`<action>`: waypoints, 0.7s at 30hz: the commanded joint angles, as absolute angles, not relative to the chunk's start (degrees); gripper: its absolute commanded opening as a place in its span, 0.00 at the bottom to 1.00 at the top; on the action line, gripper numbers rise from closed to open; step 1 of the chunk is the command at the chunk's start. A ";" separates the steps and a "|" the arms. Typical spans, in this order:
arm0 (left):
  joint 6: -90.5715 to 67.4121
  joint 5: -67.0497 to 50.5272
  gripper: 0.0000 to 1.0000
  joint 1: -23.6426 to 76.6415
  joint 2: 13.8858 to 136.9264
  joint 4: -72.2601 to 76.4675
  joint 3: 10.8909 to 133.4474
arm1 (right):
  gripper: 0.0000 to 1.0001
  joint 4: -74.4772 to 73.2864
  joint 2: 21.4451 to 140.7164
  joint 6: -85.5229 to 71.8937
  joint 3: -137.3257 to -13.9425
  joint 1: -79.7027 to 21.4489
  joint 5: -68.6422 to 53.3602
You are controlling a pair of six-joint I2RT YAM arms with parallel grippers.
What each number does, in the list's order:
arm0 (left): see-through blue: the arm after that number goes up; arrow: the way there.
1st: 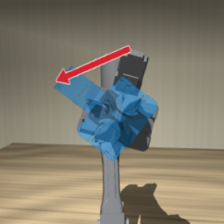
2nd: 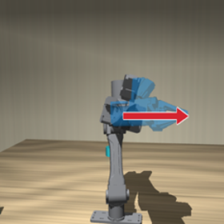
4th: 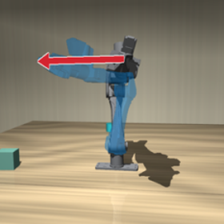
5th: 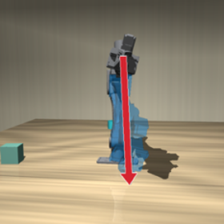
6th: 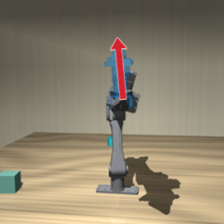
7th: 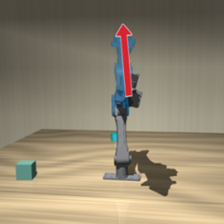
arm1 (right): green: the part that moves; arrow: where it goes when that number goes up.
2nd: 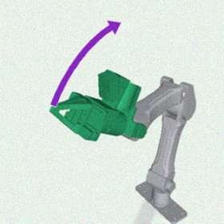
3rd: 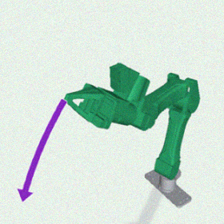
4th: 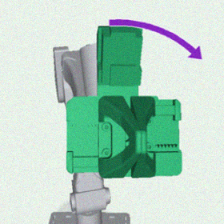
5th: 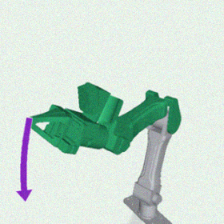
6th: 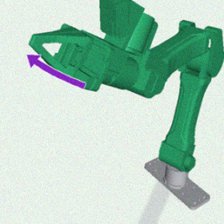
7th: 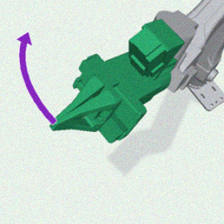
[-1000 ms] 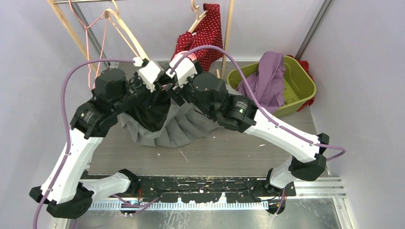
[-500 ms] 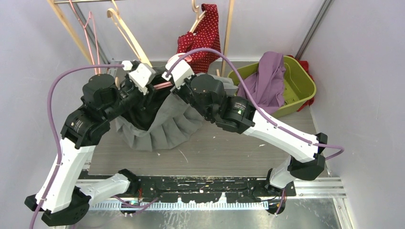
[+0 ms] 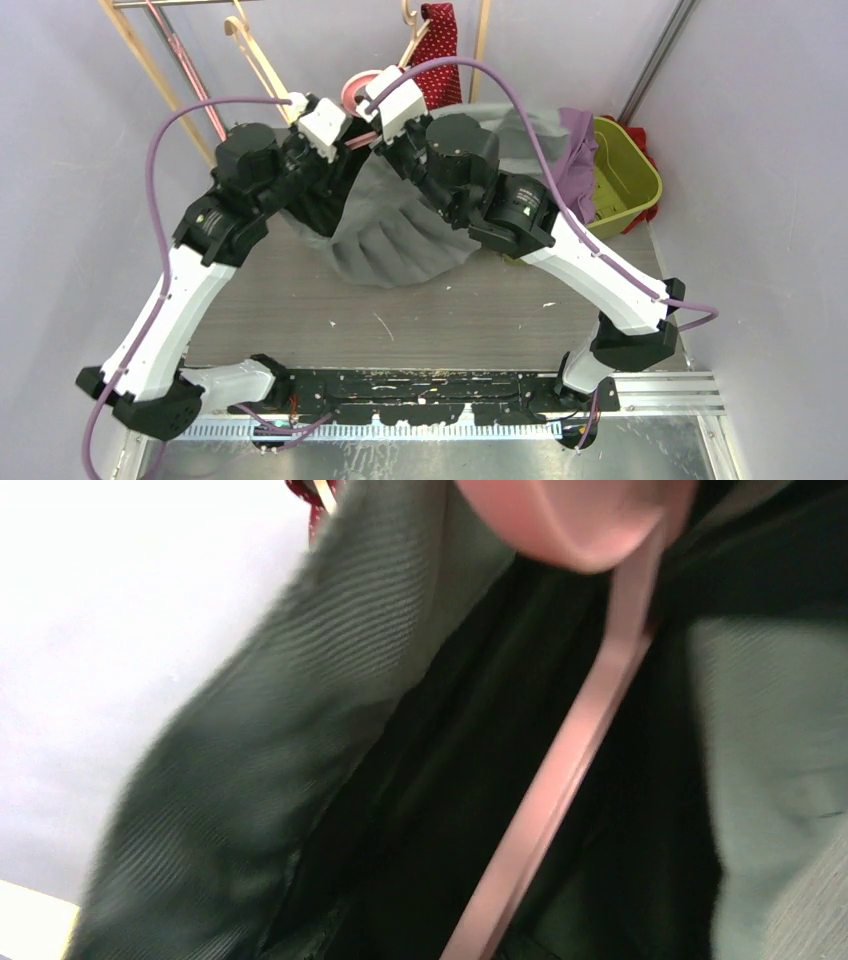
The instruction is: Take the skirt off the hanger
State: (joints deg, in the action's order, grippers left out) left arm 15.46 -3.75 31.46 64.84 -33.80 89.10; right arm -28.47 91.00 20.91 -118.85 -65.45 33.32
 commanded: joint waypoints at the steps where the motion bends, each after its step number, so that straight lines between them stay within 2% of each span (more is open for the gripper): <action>1: 14.23 -4.72 0.00 31.55 70.72 -24.99 91.92 | 0.01 -26.97 92.41 21.54 -126.03 -66.88 27.60; 6: 8.54 -11.66 0.00 31.60 74.78 -21.02 92.30 | 0.01 -27.45 94.09 23.39 -128.29 -66.97 26.13; 13: 2.05 -18.37 0.00 31.55 73.29 -18.35 94.20 | 0.01 -26.57 93.28 26.75 -126.15 -66.88 27.76; 21: 7.84 -11.92 0.00 31.55 62.38 -32.57 91.06 | 0.01 -24.39 88.95 28.32 -119.43 -63.52 31.43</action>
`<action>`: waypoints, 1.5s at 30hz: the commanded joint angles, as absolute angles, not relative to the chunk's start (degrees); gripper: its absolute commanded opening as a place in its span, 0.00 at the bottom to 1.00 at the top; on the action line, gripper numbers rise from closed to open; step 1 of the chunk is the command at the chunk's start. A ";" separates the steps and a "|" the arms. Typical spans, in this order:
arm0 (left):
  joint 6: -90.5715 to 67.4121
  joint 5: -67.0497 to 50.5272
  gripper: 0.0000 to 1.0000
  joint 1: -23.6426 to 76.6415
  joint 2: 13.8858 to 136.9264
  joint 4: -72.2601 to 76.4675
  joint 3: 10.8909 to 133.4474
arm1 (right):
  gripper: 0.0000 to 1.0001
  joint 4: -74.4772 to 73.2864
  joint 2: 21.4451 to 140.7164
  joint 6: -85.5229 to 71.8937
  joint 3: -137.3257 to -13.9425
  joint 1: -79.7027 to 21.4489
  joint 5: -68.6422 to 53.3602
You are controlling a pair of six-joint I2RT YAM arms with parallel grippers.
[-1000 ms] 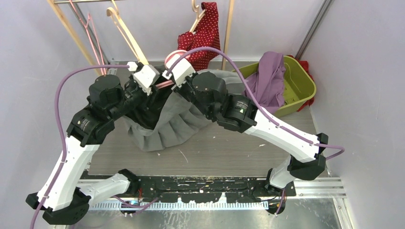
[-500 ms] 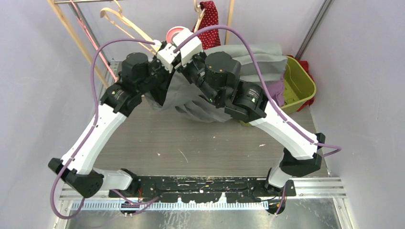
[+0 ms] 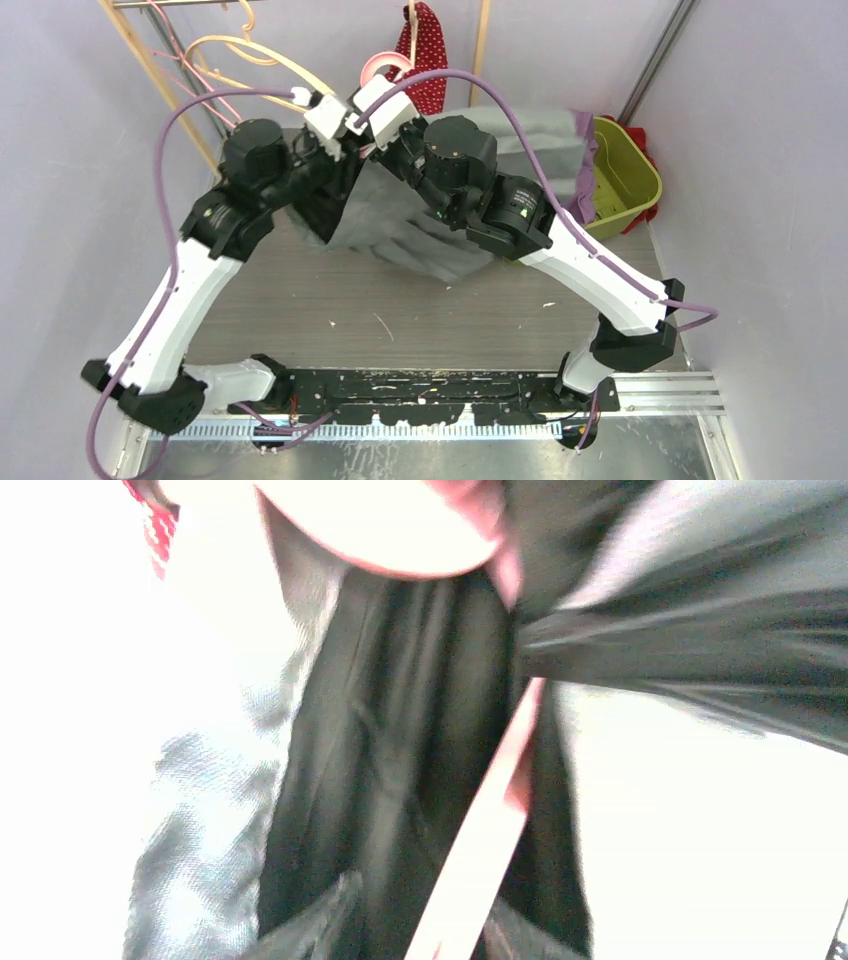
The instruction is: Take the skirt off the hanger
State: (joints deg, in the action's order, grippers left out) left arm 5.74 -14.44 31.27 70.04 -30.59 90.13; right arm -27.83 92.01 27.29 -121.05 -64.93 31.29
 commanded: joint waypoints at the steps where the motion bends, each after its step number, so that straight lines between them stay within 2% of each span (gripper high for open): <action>1: 8.16 -10.37 0.00 31.59 60.92 -33.84 90.12 | 0.01 -24.35 88.63 28.69 -119.12 -63.09 31.58; 10: 10.59 -1.37 0.00 31.55 53.33 -40.52 80.28 | 0.01 -23.49 88.84 32.35 -121.11 -59.23 32.82; 20: 10.29 -1.47 0.00 31.56 51.66 -38.10 81.41 | 0.01 -22.85 87.03 32.81 -118.87 -56.16 31.85; 23: 7.47 -2.35 0.00 31.56 53.65 -31.05 80.79 | 0.01 -23.55 87.78 31.33 -119.53 -56.18 30.25; 27: 5.29 -0.08 0.00 31.55 55.77 -9.78 73.37 | 0.01 -24.78 88.97 27.10 -122.80 -56.24 26.56; 30: 5.99 2.22 0.00 31.57 59.50 0.93 71.52 | 0.01 -25.10 89.29 25.44 -124.55 -56.51 25.03; 39: 0.64 6.96 0.00 31.56 69.23 17.02 74.75 | 0.01 -26.93 89.21 22.33 -125.47 -57.40 21.89; 45: -3.04 8.62 0.00 31.73 69.43 20.72 78.02 | 0.01 -27.22 89.94 22.09 -123.81 -57.39 21.27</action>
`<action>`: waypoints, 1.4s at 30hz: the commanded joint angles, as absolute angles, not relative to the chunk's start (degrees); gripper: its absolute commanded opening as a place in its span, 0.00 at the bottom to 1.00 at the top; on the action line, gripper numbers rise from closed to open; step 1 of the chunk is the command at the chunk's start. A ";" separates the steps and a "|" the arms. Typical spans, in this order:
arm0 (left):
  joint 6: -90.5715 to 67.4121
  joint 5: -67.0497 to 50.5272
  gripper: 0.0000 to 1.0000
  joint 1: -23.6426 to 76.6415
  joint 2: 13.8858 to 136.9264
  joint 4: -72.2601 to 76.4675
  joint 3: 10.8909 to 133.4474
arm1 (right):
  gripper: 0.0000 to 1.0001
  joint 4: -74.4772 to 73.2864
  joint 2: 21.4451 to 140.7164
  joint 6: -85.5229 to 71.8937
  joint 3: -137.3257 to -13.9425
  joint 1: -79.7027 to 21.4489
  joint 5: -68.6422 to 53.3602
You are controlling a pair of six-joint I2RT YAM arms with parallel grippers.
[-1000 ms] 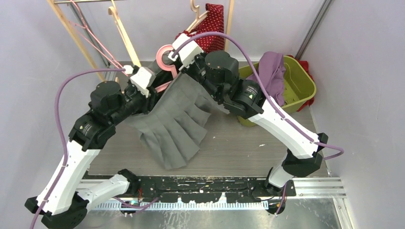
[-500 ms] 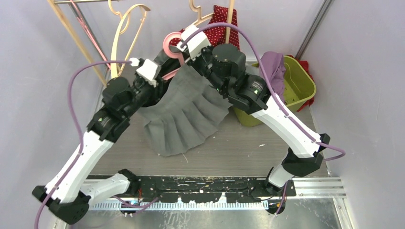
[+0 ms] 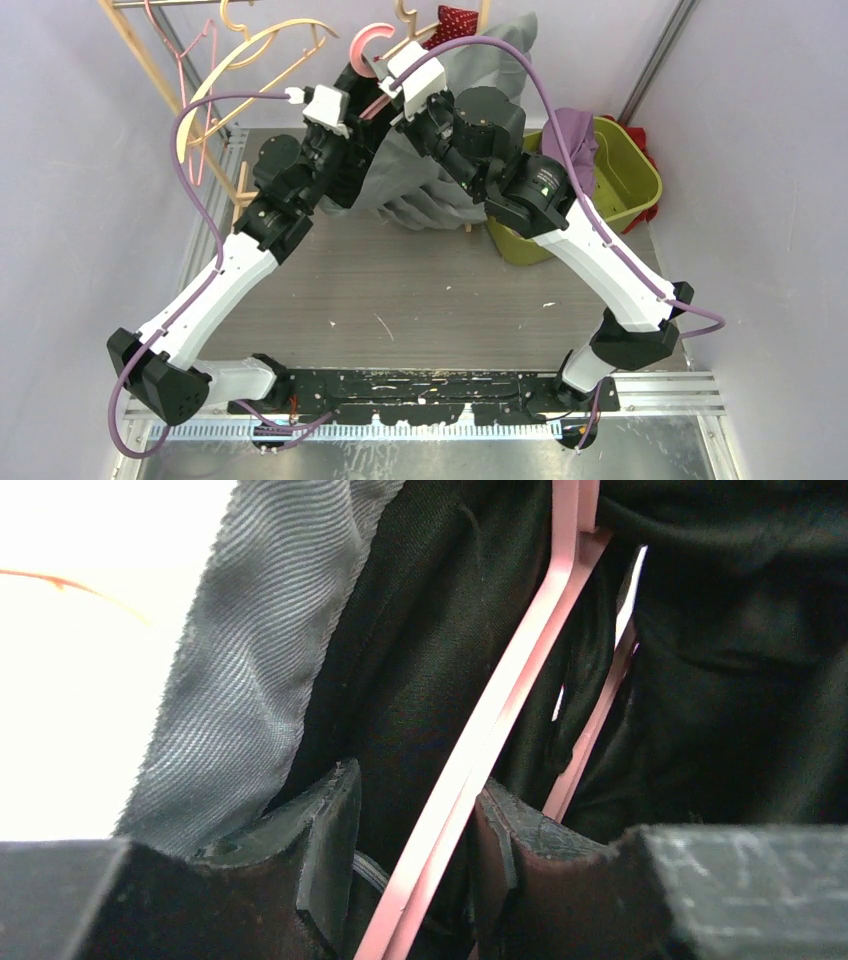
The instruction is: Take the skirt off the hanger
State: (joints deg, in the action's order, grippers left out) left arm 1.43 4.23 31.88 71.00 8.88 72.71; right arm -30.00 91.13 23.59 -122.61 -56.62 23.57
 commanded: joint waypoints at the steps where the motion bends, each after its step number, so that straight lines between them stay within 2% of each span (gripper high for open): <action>1: -3.86 8.58 0.00 31.81 68.91 21.00 78.30 | 0.01 -27.24 90.06 21.94 -123.35 -57.39 21.04; 5: -7.91 8.93 0.00 31.82 66.17 21.63 79.00 | 0.01 -26.14 90.47 22.66 -121.59 -57.39 22.26; 10: -9.59 16.12 0.00 32.75 64.23 30.22 73.81 | 0.01 -26.11 92.54 21.26 -125.03 -57.50 20.82; 17: -1.85 20.98 0.00 32.79 71.94 42.06 72.07 | 0.01 -29.83 94.90 11.66 -133.25 -59.90 11.79; 21: -0.89 20.94 0.00 32.87 76.94 47.70 74.05 | 0.01 -33.67 95.88 12.65 -136.34 -64.83 9.52; 26: -2.28 19.48 0.00 32.96 77.63 46.44 76.73 | 0.01 -34.94 94.98 14.21 -135.30 -68.37 10.44; 33: -5.68 20.25 0.00 33.48 66.38 41.29 75.02 | 0.01 -28.77 90.33 14.55 -120.15 -67.13 15.97; 42: -11.06 19.37 0.00 33.48 55.48 28.36 71.33 | 0.01 -27.28 92.42 20.32 -122.91 -65.13 23.27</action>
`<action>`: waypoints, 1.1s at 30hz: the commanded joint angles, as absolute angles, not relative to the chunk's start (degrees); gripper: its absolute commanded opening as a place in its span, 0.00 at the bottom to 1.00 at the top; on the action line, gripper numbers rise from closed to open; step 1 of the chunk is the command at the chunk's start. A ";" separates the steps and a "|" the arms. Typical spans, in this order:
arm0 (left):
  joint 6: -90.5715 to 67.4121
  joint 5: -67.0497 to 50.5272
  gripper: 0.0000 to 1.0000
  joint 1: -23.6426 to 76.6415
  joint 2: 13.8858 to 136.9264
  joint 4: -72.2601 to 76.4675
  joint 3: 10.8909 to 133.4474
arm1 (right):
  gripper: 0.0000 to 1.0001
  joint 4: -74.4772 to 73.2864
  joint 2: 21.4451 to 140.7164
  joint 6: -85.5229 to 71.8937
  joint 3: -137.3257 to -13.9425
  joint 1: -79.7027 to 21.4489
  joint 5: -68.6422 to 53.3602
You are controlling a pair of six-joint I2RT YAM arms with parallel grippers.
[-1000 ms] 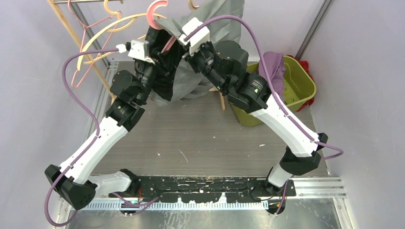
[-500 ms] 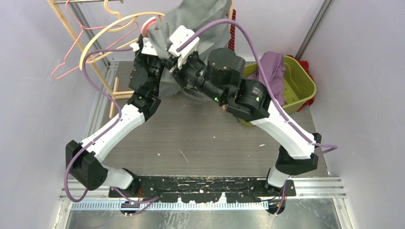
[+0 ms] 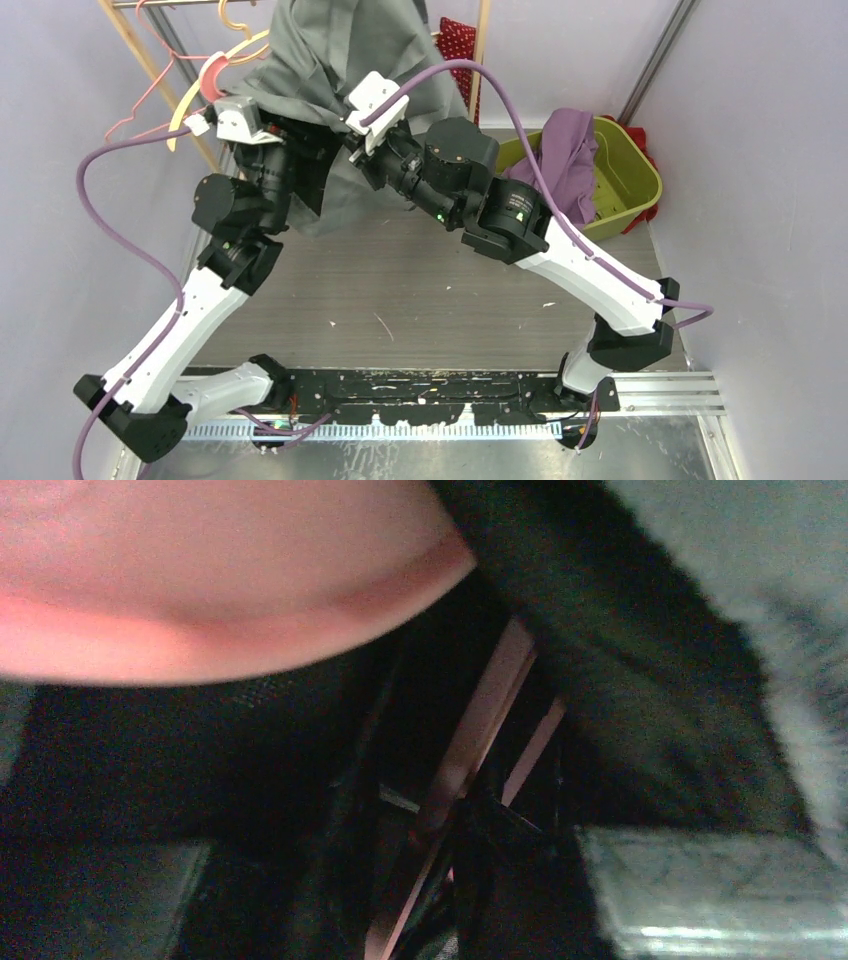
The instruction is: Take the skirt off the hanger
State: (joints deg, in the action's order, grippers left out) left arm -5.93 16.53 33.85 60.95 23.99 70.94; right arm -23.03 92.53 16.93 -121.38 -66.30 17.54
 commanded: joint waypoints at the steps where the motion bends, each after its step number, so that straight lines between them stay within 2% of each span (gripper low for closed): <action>1: -11.31 19.58 0.00 33.49 54.91 27.37 70.75 | 0.01 -27.51 92.76 21.26 -123.59 -65.08 23.91; 7: -16.20 23.08 0.00 33.49 52.97 28.93 68.14 | 0.01 -28.64 94.12 22.60 -125.59 -65.12 24.97; 14: -18.23 28.28 0.00 33.49 53.71 19.56 77.38 | 0.01 -29.80 91.75 18.18 -120.64 -65.21 24.93; 15: -17.70 29.18 0.00 33.49 54.11 17.78 78.78 | 0.04 -30.10 91.23 17.29 -120.23 -65.19 24.76; 17: -13.33 28.41 0.00 33.44 55.34 14.74 81.41 | 0.20 -31.47 90.65 16.54 -120.32 -65.20 24.82; 18: -11.87 27.45 0.00 33.47 55.97 12.65 82.51 | 0.22 -32.33 90.54 16.63 -120.97 -65.28 25.13; 20: -10.34 24.85 0.00 33.49 56.81 6.96 84.97 | 0.20 -32.95 90.36 17.06 -121.86 -65.36 26.96; 23: -12.21 22.55 0.00 33.49 56.01 -0.03 85.67 | 0.09 -30.12 89.33 18.97 -119.74 -65.35 31.09; 27: -15.17 23.93 0.00 33.49 52.60 -0.80 83.41 | 0.07 -27.59 89.06 19.33 -117.92 -65.39 32.23; 30: -12.71 27.10 0.00 33.48 50.31 9.22 77.40 | 0.21 -28.87 89.82 15.69 -119.83 -65.47 26.37; 33: -8.44 27.53 0.00 33.44 52.81 9.17 78.66 | 0.38 -31.81 91.16 15.16 -123.56 -66.59 21.64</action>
State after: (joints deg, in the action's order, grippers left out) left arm -12.51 23.51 34.13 52.75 -1.83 76.64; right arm -29.61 91.66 16.86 -118.41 -65.67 25.65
